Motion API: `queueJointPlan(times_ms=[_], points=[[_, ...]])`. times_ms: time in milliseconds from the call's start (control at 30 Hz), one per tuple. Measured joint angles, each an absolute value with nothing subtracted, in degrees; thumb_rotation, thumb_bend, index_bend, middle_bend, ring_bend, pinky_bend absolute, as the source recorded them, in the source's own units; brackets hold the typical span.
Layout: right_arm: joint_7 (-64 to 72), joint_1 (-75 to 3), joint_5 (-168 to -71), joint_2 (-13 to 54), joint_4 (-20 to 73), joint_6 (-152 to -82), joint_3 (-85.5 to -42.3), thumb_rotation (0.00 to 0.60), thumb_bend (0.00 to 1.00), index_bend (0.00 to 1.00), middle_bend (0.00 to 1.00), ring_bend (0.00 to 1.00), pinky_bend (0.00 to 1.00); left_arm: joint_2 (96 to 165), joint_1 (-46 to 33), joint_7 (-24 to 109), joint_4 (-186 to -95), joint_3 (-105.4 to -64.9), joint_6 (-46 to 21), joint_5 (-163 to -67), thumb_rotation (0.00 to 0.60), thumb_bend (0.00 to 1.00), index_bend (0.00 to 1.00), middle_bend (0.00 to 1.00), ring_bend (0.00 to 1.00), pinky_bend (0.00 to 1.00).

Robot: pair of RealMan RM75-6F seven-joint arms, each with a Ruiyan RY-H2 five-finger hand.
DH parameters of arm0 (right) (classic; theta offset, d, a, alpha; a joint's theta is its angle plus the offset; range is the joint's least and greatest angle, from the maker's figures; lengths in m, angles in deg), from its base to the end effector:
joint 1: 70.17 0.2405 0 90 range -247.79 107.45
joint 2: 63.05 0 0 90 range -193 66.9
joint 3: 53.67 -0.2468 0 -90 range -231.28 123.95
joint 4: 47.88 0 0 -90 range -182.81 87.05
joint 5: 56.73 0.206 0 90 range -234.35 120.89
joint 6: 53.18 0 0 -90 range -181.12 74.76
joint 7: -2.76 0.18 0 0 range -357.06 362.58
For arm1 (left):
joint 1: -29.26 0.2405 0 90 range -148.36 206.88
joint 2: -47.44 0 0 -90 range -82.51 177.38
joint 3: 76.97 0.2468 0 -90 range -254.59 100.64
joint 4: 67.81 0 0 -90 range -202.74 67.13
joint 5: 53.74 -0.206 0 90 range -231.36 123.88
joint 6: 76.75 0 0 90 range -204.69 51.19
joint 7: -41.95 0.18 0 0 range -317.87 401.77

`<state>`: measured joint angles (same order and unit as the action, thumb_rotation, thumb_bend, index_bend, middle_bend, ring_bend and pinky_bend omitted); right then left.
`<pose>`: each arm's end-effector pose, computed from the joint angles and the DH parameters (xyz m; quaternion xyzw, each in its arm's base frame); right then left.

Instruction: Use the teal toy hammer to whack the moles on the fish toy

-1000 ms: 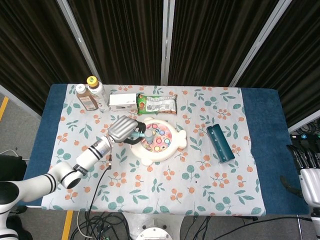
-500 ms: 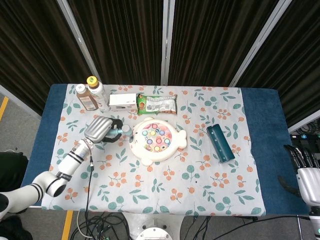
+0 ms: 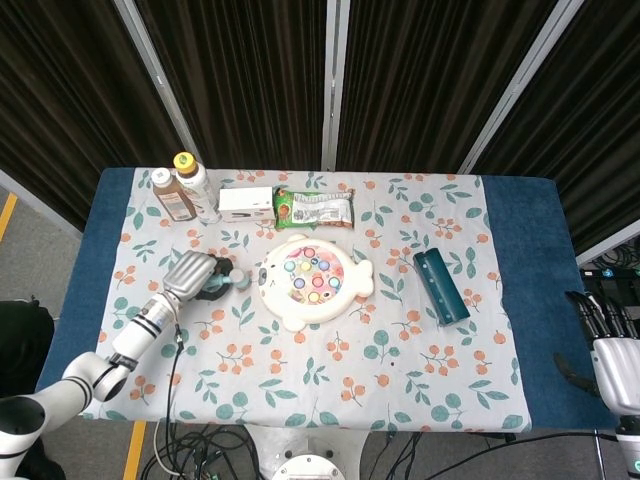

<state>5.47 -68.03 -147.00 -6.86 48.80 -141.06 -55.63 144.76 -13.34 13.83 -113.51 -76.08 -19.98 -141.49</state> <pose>-0.2906 -0.1980 0.1934 0.6047 -0.3710 0.3945 0.5840 -0.2188 0.4010 -0.0330 -0.7439 -0.4024 -0.3958 0.3576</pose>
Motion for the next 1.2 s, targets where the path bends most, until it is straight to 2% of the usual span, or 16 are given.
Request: queueJointPlan(times_ms=[133, 667, 1200], points=[[5.4, -68.1, -147.1, -6.8, 48.8, -141.3, -55.7, 0.600, 0.21, 0.01, 0.12, 0.00, 0.00, 144.5, -13.1, 13.8, -113.8, -76.0, -19.9, -141.7, 0.600, 0.44, 0.50, 0.47, 0.38, 0.53], [5.6, -68.3, -147.2, -6.8, 48.7, -141.5, -55.6, 0.600, 0.21, 0.01, 0.12, 0.00, 0.00, 141.1, -13.0, 15.5, -119.2, -76.5, -21.7, -141.2, 0.600, 0.42, 0.36, 0.39, 0.30, 0.50], [5.7, -68.4, -146.8, -6.7, 48.5, -141.3, -55.7, 0.600, 0.21, 0.01, 0.12, 0.00, 0.00, 139.5, -14.0, 17.4, -121.7, -77.7, -25.1, -139.7, 0.600, 0.42, 0.34, 0.38, 0.30, 0.50]])
